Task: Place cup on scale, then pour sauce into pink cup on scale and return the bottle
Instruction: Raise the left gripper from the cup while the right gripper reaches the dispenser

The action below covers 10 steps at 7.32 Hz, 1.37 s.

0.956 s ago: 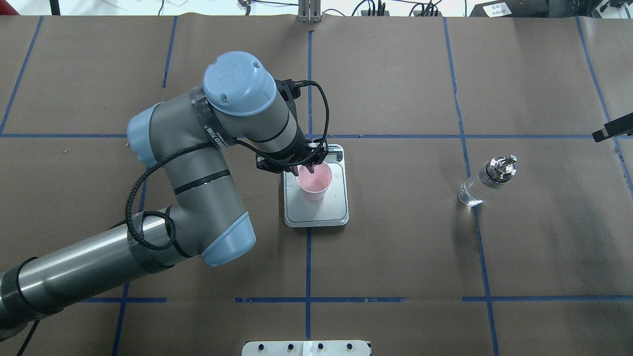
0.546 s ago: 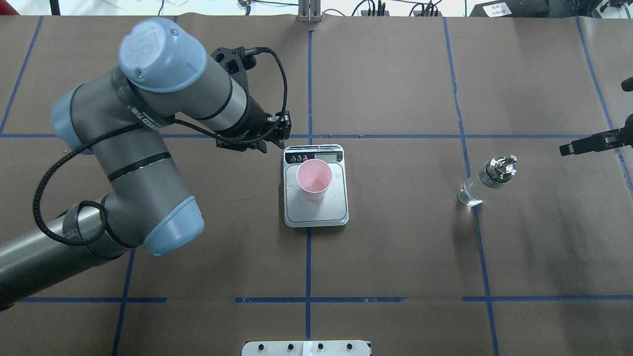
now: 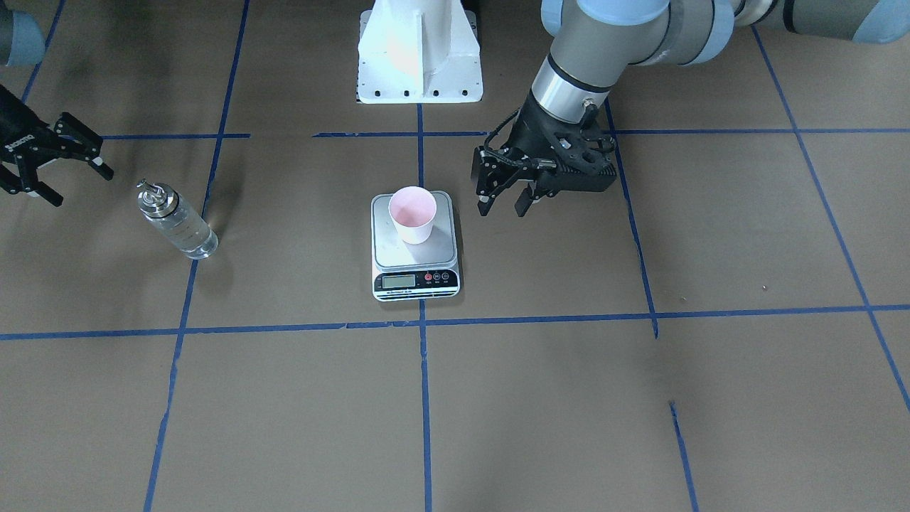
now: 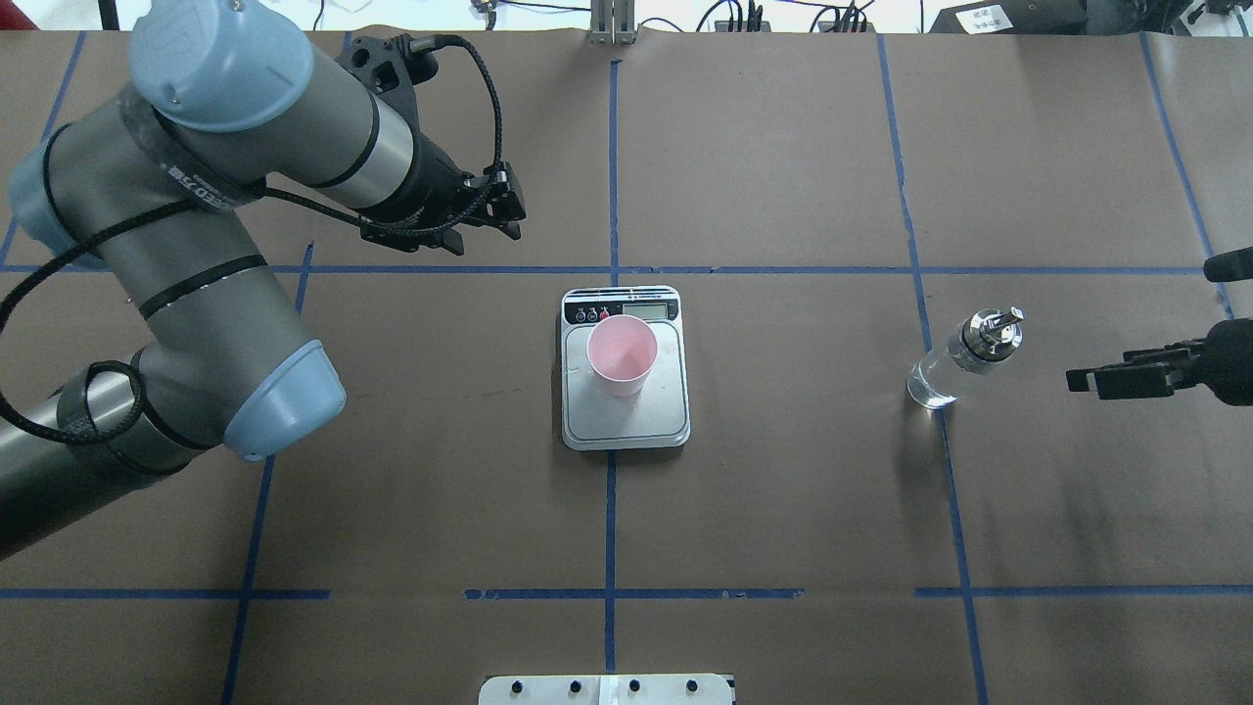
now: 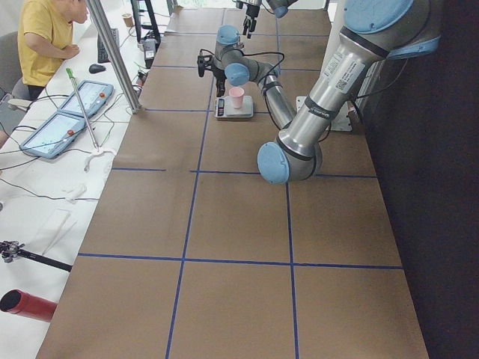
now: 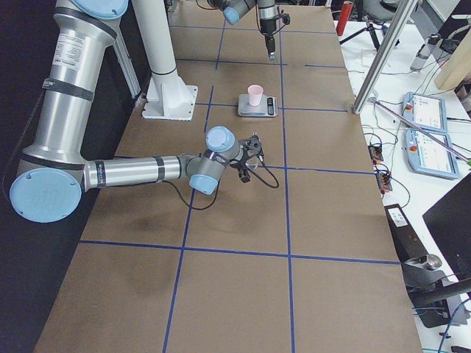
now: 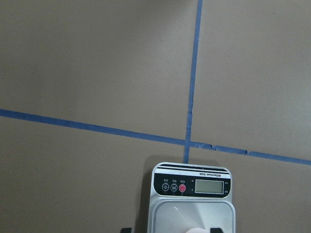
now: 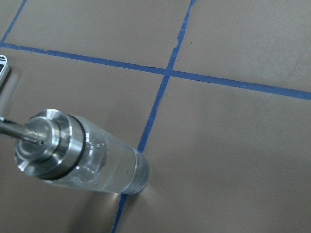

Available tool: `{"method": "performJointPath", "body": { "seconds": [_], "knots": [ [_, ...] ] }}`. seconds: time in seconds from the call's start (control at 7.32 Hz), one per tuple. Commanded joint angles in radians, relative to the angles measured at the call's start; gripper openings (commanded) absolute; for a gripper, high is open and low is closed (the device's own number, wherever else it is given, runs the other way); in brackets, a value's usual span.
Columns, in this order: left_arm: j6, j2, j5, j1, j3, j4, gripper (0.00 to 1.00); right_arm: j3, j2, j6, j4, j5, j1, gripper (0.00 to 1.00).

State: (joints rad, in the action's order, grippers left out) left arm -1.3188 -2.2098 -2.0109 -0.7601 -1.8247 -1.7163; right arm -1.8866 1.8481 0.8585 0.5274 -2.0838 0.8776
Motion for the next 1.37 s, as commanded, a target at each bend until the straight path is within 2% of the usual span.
{"method": "performJointPath", "body": {
  "seconds": [0.0,0.14,0.27,0.41,0.55,0.68,0.82,1.09,1.23],
  "knots": [
    [0.033,0.010,0.001,-0.030,0.010,-0.002,0.66,-0.083,0.035,0.074,0.028,0.311,-0.251,1.00],
    [0.032,0.013,0.001,-0.030,0.013,-0.003,0.67,-0.141,0.037,0.141,0.121,0.414,-0.323,1.00],
    [0.033,0.013,0.001,-0.031,0.013,-0.003,0.69,-0.188,0.037,0.254,0.173,0.614,-0.438,1.00],
    [0.035,0.015,0.006,-0.035,0.019,-0.002,0.69,-0.187,0.030,0.314,0.187,0.765,-0.525,1.00],
    [0.102,0.053,0.008,-0.048,0.022,0.000,0.71,-0.183,0.016,0.320,0.204,0.862,-0.570,1.00],
    [0.218,0.091,0.006,-0.068,0.019,0.000,0.73,-0.177,-0.009,0.353,0.204,0.902,-0.571,1.00],
    [0.231,0.110,0.008,-0.082,0.021,0.000,0.73,-0.172,-0.010,0.358,0.204,0.957,-0.571,1.00],
    [0.237,0.110,0.008,-0.085,0.021,0.001,0.73,-0.076,-0.084,0.359,0.206,1.150,-0.575,1.00],
    [0.237,0.110,0.009,-0.085,0.021,0.001,0.73,-0.054,-0.084,0.359,0.200,1.169,-0.577,1.00]
  ]
}}
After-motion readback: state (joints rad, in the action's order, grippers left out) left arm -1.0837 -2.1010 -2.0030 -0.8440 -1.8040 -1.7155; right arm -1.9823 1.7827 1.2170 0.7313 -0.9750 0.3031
